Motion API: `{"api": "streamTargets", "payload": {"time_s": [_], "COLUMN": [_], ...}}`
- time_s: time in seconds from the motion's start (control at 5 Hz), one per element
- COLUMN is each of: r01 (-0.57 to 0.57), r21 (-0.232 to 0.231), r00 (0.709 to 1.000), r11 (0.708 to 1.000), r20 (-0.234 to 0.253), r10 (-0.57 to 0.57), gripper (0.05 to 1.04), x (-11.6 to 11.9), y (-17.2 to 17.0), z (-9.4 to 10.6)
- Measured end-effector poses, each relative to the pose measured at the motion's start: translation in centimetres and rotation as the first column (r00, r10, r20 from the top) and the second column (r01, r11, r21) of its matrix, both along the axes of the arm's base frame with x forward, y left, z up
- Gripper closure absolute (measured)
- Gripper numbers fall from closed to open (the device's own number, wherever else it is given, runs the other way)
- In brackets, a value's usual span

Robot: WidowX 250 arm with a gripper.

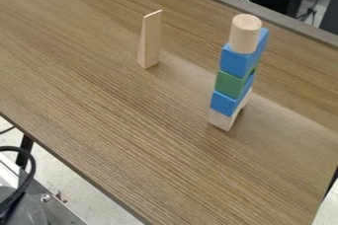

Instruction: Take the cyclinder and place in the table

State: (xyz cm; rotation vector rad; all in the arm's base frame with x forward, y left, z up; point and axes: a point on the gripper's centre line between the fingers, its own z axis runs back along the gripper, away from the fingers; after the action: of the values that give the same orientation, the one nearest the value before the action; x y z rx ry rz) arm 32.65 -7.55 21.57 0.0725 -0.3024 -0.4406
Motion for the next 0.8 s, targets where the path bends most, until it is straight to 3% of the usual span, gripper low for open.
{"api": "streamTargets", "payload": {"time_s": [0.4, 0.8], "r01": [-0.019, -0.136], "r21": [0.007, -0.034], "r00": [0.999, 0.989], "r11": [1.0, 0.99], "r20": [-0.049, -0.058], "r10": [0.019, 0.134], "gripper": [0.083, 0.083], "x": [0.2, 0.6], "y": [0.7, 3.7], "z": [-1.5, -1.4]}}
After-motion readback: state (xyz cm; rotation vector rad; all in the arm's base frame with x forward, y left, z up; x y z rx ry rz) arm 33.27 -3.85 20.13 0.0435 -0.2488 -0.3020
